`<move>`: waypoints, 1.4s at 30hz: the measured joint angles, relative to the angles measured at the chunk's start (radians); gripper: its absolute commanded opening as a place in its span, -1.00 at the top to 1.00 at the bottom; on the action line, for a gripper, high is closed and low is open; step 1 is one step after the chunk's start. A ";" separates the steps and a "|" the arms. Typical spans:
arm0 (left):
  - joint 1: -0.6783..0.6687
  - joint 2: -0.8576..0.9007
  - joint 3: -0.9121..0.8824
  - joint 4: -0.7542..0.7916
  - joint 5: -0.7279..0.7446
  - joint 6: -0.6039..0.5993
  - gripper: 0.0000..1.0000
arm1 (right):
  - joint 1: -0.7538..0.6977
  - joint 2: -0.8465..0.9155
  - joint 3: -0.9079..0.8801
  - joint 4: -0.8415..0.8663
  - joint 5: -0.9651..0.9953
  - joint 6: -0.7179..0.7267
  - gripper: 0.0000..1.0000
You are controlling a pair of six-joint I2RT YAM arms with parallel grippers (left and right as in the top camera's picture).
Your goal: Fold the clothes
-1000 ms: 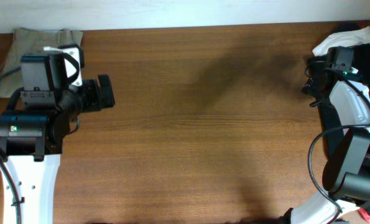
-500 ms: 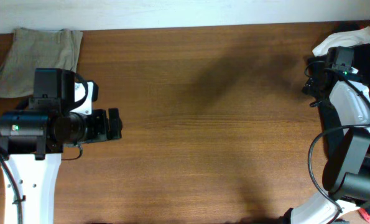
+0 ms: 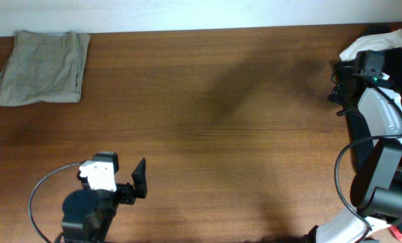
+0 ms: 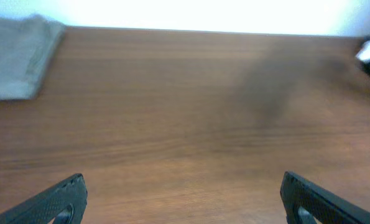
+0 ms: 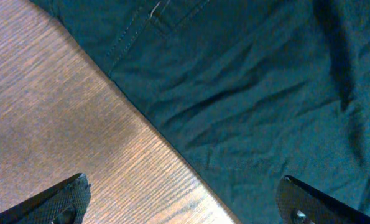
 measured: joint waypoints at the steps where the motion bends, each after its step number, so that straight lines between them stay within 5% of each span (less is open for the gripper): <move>1: 0.000 -0.040 -0.031 0.002 -0.028 0.000 -0.98 | 0.000 0.000 0.000 0.000 0.000 0.001 -0.97; 4: 0.039 -0.155 -0.146 0.109 -0.076 0.000 -0.98 | 0.000 0.000 0.000 0.000 0.000 0.001 -0.97; 10: 0.127 -0.285 -0.443 0.584 -0.093 0.000 -0.98 | 0.000 0.000 0.000 -0.001 0.000 0.000 -0.97; 17: 0.187 -0.319 -0.478 0.484 -0.108 0.003 -0.98 | 0.000 0.000 0.000 0.000 0.000 0.000 -0.97; 42: 0.187 -0.319 -0.478 0.484 -0.108 0.008 -0.98 | 0.025 -0.004 0.000 -0.001 0.000 0.000 -0.97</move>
